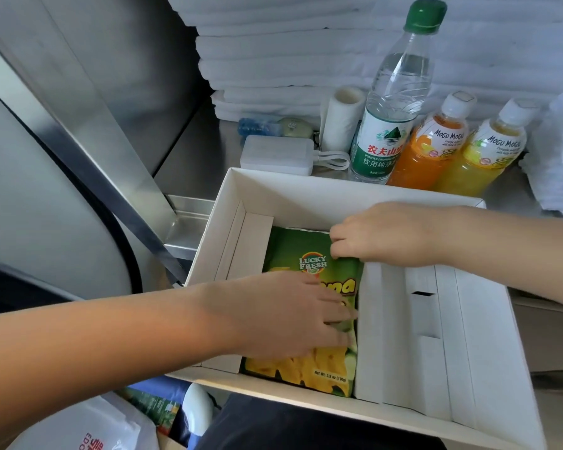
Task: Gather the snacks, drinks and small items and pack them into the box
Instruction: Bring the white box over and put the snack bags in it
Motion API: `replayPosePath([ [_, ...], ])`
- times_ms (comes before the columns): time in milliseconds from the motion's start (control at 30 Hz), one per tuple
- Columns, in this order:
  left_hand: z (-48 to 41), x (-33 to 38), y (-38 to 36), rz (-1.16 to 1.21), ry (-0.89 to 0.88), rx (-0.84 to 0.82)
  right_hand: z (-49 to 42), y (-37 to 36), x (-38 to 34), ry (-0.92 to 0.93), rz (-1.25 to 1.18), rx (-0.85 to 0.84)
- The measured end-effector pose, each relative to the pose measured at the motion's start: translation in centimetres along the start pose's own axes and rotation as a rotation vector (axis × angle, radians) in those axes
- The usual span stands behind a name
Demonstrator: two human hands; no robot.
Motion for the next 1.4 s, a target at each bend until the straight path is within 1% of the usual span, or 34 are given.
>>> replayPosePath([
  [100, -1.6, 1.0, -0.6, -0.039, -0.011, -0.079, -0.1, 0.3, 0.5, 0.019, 0.104, -0.062],
  [167, -1.9, 1.1, -0.6, -0.044, -0.003, -0.088, 0.2, 0.3, 0.8, 0.056, 0.123, -0.069],
  [367, -1.8, 0.9, -0.2, -0.045, -0.009, -0.062, 0.4, -0.1, 0.6, 0.116, 0.165, -0.026],
  [500, -1.6, 1.1, -0.1, -0.057, -0.003, -0.079, 0.5, -0.5, 0.4, 0.157, 0.160, 0.003],
  [567, -1.5, 1.2, -0.2, -0.066, 0.002, -0.085, 0.6, -0.2, 0.3, 0.167, 0.152, 0.041],
  [700, -1.4, 1.2, -0.3, -0.063, 0.003, -0.070, 1.1, 0.6, 0.1, 0.229, 0.233, 0.216],
  [800, -1.5, 1.2, -0.4, -0.025, 0.013, -0.067, 0.8, 0.8, -0.2, 0.228, 0.255, 0.243],
  [867, -1.7, 1.3, -0.5, -0.009, 0.023, -0.083, 0.4, 0.8, -0.2, 0.208, 0.243, 0.208],
  [1000, -1.9, 1.3, -0.2, 0.014, 0.025, -0.090, -0.2, 0.1, 0.2, 0.116, 0.149, 0.027],
  [1133, -2.2, 1.3, -0.2, 0.016, 0.024, -0.108, -0.2, 0.2, 0.1, 0.099, 0.169, 0.007],
  [1233, -2.2, 1.4, -0.3, 0.000, 0.020, -0.117, -0.2, 0.3, -0.2, 0.116, 0.213, 0.060],
  [1400, -2.3, 1.5, -0.3, 0.001, 0.031, -0.129, -1.1, -0.1, 0.2, 0.063, 0.108, -0.007],
])
Point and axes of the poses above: each hand's wrist, its own z-axis away from the middle knuckle, its own y-axis out of the back of the hand, x = y × z, the point moved 2 cm from there along -z, towards the middle knuckle, and after that the axes turned 14 degrees about -x, right-handed, at the moved point
